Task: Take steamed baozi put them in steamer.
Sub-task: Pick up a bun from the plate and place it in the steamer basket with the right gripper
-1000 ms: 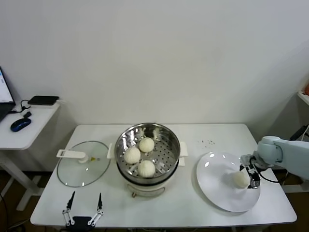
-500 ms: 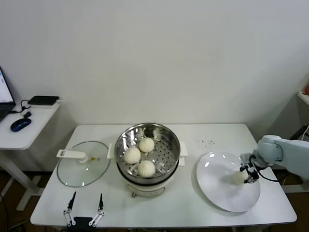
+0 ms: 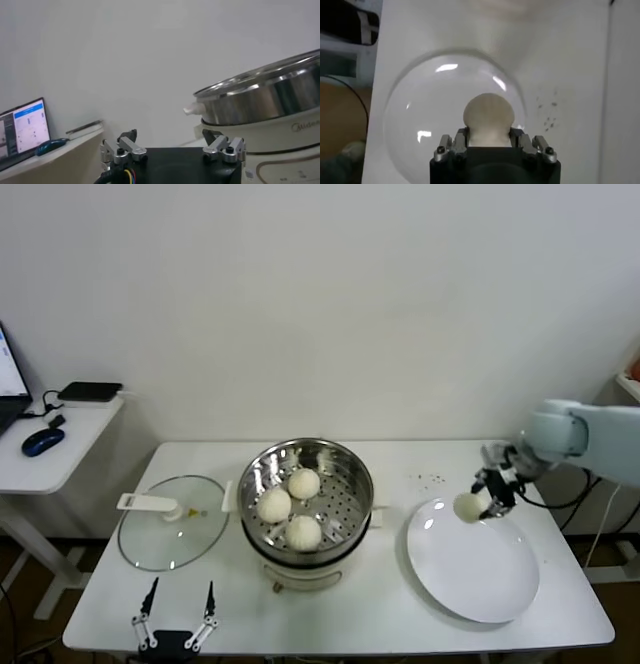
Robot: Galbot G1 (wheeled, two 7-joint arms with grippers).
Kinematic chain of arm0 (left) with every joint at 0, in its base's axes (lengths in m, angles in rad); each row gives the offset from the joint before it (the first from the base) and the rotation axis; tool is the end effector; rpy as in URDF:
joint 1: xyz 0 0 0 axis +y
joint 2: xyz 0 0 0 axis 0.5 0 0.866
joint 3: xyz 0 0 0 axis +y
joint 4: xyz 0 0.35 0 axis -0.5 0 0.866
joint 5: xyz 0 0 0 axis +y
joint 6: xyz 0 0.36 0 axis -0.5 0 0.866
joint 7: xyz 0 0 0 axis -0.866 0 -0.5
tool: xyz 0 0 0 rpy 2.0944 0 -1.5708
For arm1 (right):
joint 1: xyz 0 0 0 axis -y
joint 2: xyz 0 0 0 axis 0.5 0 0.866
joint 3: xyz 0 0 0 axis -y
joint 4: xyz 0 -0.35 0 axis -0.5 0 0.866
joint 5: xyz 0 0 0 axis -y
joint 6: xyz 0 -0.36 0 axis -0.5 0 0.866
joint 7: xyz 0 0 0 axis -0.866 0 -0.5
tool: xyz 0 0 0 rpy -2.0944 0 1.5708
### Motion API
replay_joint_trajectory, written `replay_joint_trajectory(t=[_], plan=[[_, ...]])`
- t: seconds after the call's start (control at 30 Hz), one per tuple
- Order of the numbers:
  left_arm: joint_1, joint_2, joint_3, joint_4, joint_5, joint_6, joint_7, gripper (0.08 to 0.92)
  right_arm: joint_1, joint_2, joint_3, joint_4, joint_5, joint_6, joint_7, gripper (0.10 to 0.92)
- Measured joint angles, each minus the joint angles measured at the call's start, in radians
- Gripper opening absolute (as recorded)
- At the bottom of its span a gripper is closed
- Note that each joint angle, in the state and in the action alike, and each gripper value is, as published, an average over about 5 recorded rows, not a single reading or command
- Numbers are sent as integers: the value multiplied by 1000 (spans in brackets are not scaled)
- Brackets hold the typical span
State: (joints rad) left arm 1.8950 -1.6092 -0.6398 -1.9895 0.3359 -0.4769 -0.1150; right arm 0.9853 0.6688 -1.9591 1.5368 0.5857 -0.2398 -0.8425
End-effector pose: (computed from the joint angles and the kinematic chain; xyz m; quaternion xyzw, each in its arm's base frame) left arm 0.0625 0.0303 -0.3806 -0.0346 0.9827 0.1806 0.0226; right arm 0.4825 -0.1476 -0.0776 0.4976 -0.5456 0.5355 0.4098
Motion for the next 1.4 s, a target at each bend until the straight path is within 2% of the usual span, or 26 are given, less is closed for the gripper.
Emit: replay_joint_trajectory(t=[0.33, 0.6, 0.87, 1.4], plan=[[1, 0, 1, -23, -11, 11, 9, 823, 187, 142, 9, 68, 224, -45, -7, 569], [-1, 0, 6, -25, -12, 13, 9, 823, 179, 256, 89, 69, 322, -91, 24, 577], [-3, 0, 3, -25, -14, 16, 9, 823, 81, 338, 160, 49, 339, -131, 65, 579], [-4, 0, 2, -8, -13, 10, 8, 823, -147, 410, 263, -23, 271, -178, 143, 577]])
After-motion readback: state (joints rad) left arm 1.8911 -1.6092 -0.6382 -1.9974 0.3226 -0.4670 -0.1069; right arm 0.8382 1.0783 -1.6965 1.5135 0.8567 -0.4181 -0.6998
